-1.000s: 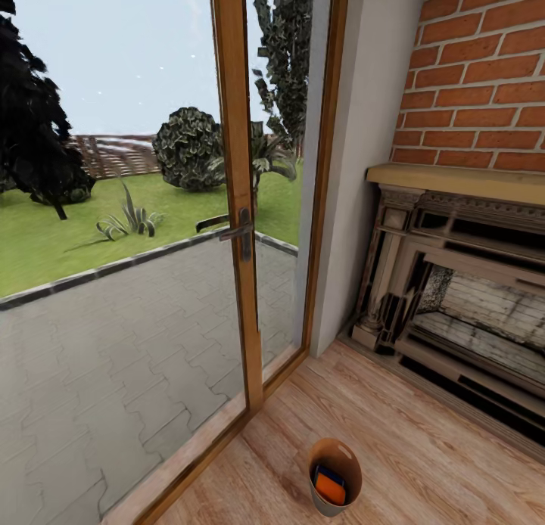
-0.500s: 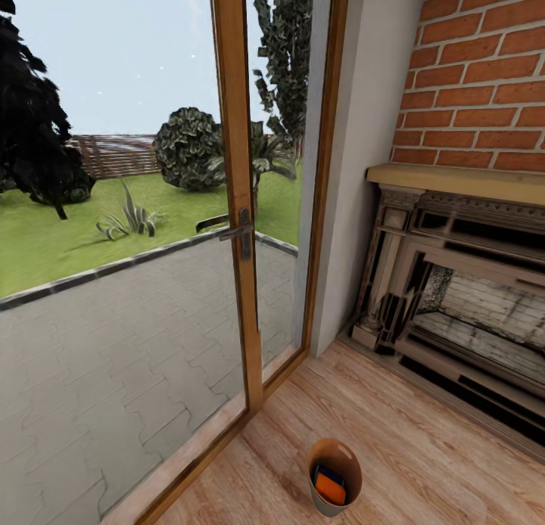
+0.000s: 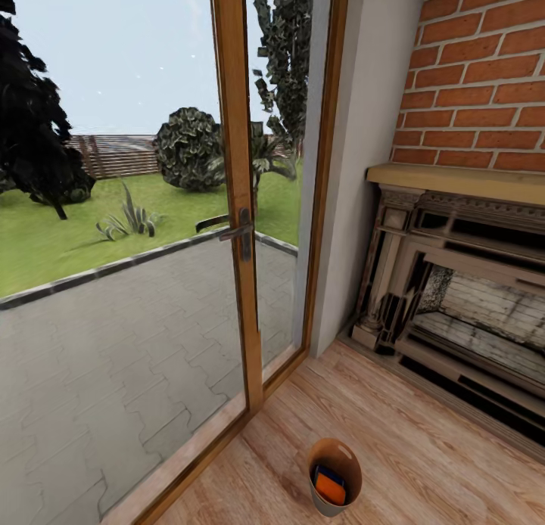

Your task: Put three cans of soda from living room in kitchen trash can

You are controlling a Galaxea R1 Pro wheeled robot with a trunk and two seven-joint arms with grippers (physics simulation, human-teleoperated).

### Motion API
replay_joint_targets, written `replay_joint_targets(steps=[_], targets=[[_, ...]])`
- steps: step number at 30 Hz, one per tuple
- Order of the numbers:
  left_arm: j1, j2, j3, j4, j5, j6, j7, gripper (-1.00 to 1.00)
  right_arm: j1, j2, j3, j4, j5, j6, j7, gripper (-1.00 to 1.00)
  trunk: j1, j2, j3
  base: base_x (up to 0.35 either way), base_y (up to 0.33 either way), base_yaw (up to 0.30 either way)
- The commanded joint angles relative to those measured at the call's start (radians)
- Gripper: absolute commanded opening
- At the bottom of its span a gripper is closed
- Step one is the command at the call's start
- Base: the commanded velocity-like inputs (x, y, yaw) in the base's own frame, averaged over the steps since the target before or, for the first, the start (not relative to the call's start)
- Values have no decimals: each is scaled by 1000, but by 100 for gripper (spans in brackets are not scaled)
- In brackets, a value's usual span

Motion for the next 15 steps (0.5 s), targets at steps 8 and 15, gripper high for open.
replay_joint_targets(steps=[8,15], targets=[[0,0,0,0,0,0,0,100,1,0,0,0,0,0,0,100,0,0,0,0,0,0],[0,0,0,0,0,0,0,100,1,0,0,0,0,0,0,100,0,0,0,0,0,0]])
